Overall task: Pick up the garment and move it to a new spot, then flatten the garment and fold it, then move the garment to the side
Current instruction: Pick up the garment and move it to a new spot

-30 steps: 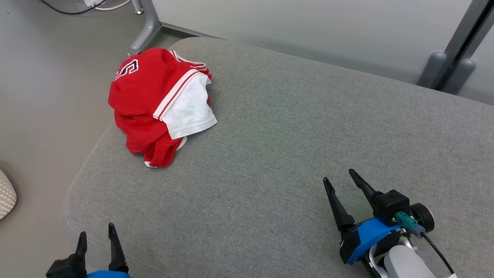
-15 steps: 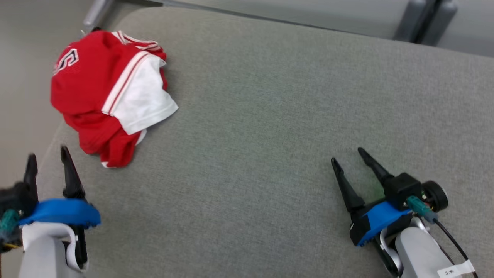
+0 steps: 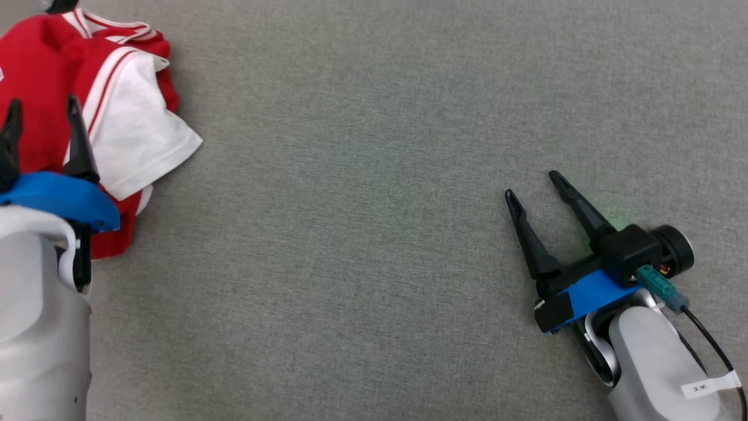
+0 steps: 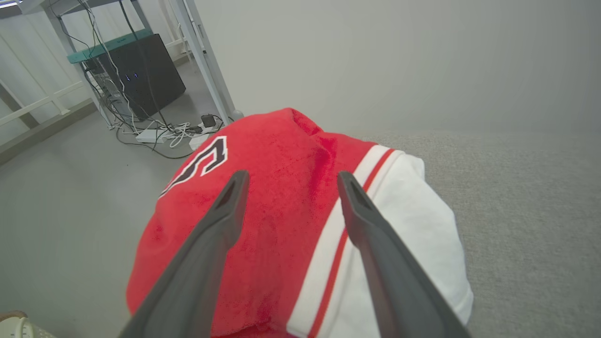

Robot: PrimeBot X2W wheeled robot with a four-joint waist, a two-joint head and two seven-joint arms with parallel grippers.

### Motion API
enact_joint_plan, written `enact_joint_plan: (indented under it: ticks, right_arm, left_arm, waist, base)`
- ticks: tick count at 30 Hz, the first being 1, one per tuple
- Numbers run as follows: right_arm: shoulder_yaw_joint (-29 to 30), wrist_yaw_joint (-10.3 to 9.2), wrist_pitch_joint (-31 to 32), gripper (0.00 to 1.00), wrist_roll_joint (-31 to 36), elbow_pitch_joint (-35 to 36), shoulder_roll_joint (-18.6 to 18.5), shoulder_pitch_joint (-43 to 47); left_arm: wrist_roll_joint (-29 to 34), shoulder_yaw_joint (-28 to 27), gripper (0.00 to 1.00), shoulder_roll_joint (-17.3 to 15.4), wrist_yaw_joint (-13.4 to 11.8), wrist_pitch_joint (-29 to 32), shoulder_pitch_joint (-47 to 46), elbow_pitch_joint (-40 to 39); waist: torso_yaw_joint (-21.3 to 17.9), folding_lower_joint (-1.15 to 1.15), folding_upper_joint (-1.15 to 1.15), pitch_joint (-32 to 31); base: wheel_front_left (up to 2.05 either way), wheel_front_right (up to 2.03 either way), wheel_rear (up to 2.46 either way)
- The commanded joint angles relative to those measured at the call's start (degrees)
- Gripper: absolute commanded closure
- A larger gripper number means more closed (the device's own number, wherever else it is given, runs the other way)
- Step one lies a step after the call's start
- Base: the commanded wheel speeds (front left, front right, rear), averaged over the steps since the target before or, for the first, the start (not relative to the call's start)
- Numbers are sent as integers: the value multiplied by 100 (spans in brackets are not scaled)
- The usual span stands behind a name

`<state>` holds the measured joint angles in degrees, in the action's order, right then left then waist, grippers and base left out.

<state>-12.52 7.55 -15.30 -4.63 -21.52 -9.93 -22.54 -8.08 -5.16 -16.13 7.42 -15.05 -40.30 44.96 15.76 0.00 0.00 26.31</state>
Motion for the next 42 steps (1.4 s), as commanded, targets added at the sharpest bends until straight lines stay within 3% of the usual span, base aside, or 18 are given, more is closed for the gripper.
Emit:
enact_joint_plan:
  ticks: [1,7,19,20,21,22,32,42]
  right_arm:
    - [76,-12,30,0,29,-224,-118,37]
    - [168,-18,57,0,59,-218,-109,-10]
    - [305,-20,63,0,41,-254,-93,-52]
    - [311,-20,63,0,32,-260,-88,-55]
    - [315,-20,63,0,27,-268,-79,-58]
    - [314,-20,63,0,27,-274,-70,-61]
    - [244,-12,54,0,-17,-309,130,56]
    - [253,-8,18,0,-128,-330,418,186]
  left_arm:
    - [-55,176,0,-32,5,47,-231,238]
    - [-12,565,0,-332,1,90,-851,931]
    - [-46,708,0,-289,-84,479,-1254,2079]
    - [-55,718,27,-275,-85,487,-1272,2137]
    - [-63,729,84,-258,-97,468,-1285,2185]
    - [-72,734,100,-252,-104,440,-1298,2226]
    - [-99,762,100,-377,-116,12,-1421,1922]
    - [80,899,100,-516,-75,-21,-1137,-117]
  waist:
    - [-36,0,0,92]
    - [-214,0,0,328]
    - [-376,0,0,485]
    - [-379,0,0,485]
    - [-380,0,0,481]
    - [-381,0,0,475]
    - [-415,0,0,68]
    - [-661,0,0,-593]
  base:
    - [0,0,0]
    - [0,0,0]
    - [0,0,0]
    - [0,0,0]
    - [0,0,0]
    - [0,0,0]
    - [0,0,0]
    - [0,0,0]
